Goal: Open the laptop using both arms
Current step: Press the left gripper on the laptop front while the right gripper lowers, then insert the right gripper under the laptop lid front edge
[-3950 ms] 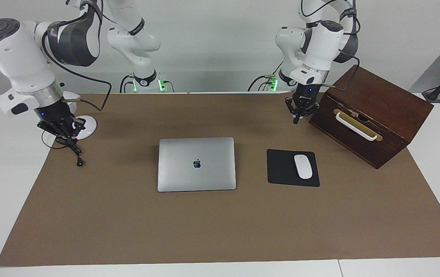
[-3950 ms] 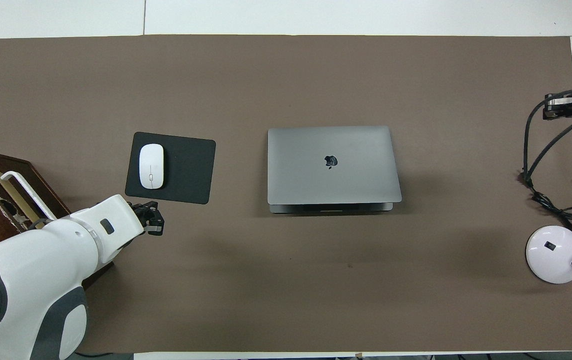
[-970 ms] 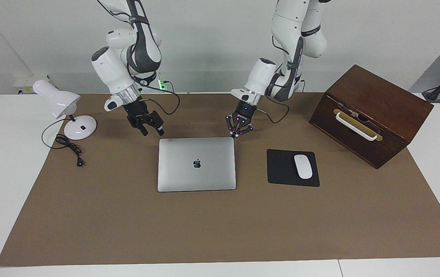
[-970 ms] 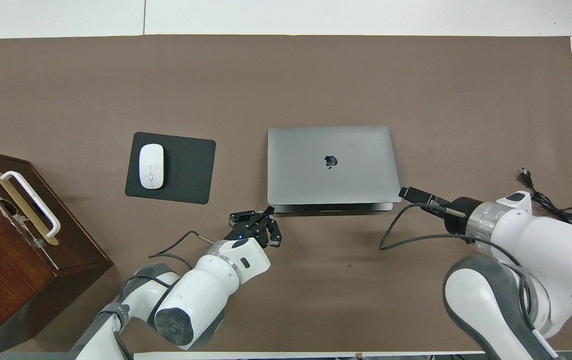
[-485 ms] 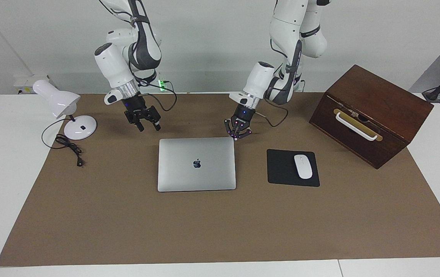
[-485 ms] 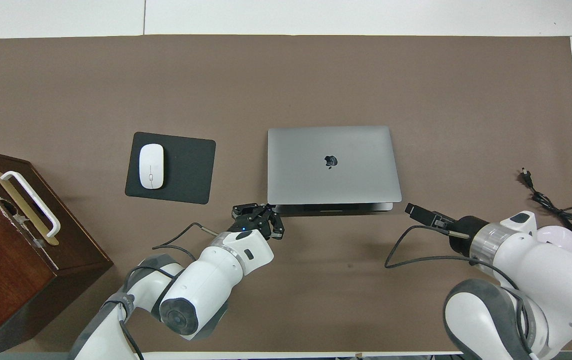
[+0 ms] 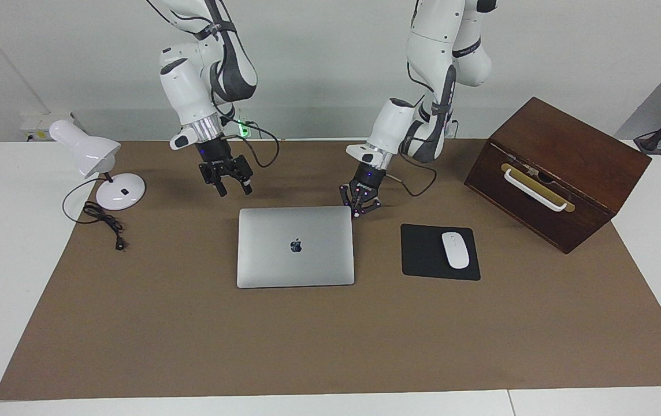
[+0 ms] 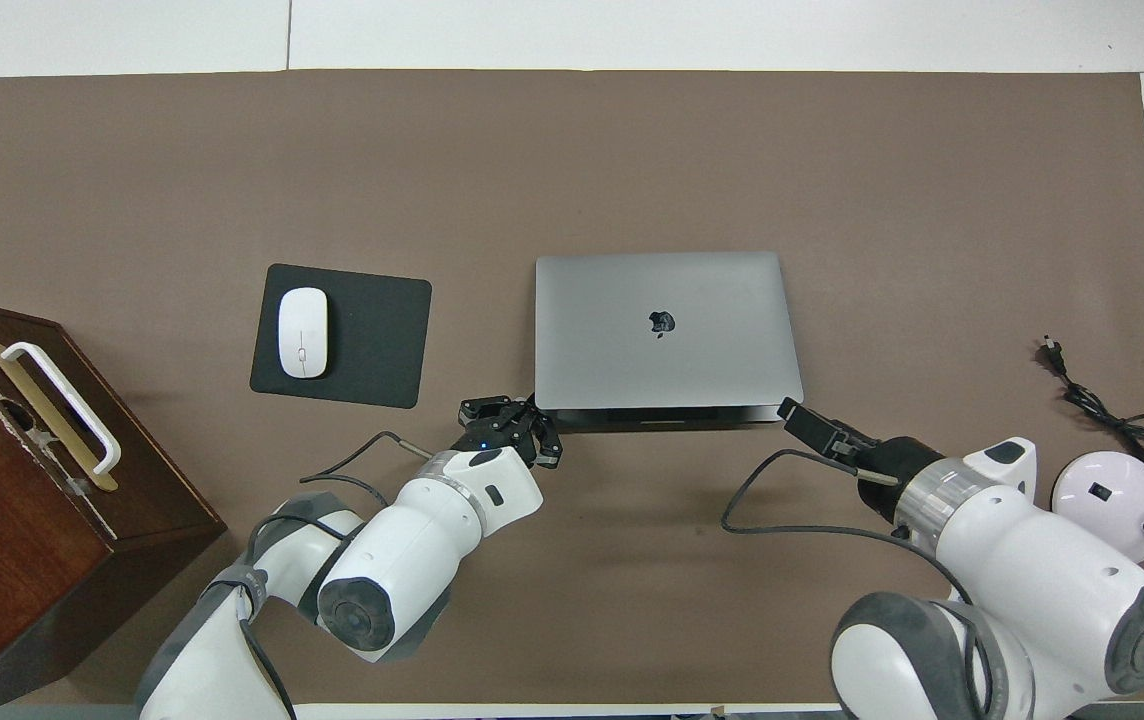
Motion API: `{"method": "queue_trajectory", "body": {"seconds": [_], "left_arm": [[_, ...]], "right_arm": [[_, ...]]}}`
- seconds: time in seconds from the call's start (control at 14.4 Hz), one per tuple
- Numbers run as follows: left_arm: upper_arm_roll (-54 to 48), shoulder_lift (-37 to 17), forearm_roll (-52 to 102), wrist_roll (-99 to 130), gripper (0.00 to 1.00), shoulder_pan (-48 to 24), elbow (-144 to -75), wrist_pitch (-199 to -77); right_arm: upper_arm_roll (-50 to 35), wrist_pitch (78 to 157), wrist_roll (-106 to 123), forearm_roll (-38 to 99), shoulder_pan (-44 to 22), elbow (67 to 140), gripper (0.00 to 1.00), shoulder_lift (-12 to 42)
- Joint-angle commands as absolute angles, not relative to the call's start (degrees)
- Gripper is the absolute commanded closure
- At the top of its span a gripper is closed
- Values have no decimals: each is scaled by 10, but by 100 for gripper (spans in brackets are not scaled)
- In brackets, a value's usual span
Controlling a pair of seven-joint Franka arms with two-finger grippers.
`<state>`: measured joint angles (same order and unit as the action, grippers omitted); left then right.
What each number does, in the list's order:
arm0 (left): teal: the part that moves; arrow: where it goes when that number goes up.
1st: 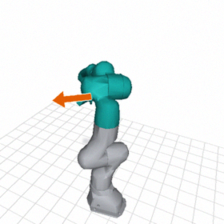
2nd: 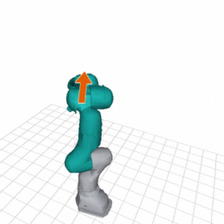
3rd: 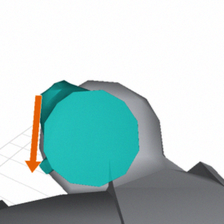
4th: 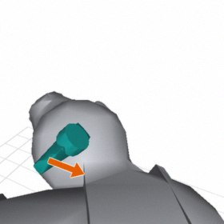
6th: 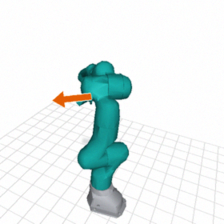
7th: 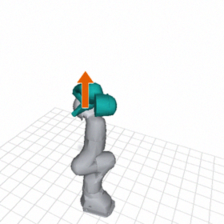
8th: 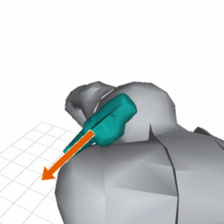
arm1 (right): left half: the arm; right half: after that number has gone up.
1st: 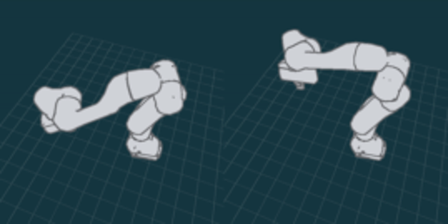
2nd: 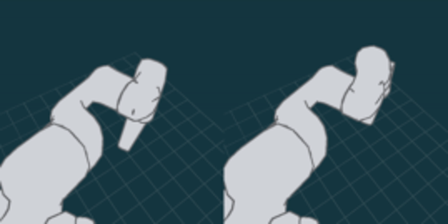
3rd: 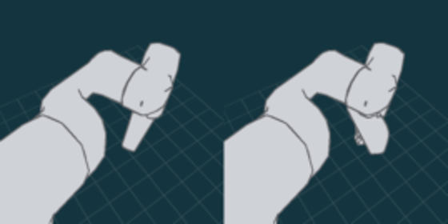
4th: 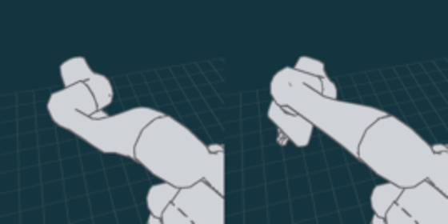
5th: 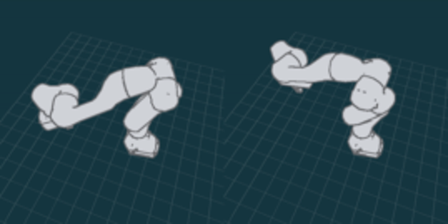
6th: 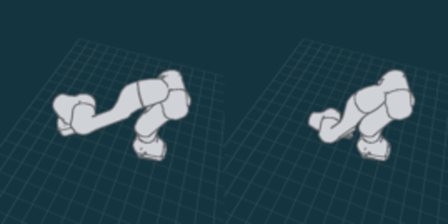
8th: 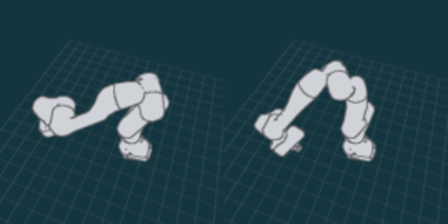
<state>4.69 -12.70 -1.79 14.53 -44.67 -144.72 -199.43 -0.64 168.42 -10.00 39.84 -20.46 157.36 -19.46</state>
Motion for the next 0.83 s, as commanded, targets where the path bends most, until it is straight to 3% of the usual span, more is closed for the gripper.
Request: {"method": "queue_trajectory", "body": {"seconds": [0.0,0.35,0.76], "left_arm": [[47,-154,-35,145,100,-442,-1426,-2007],[47,-168,-35,145,100,-446,-1415,-2007],[47,-181,-36,143,100,-450,-1409,-2007]], "right_arm": [[-11,1722,-120,429,-249,1576,0,-180],[-11,1769,-155,441,-320,1573,0,-142],[-12,1770,-163,442,-322,1557,0,-120]]}}
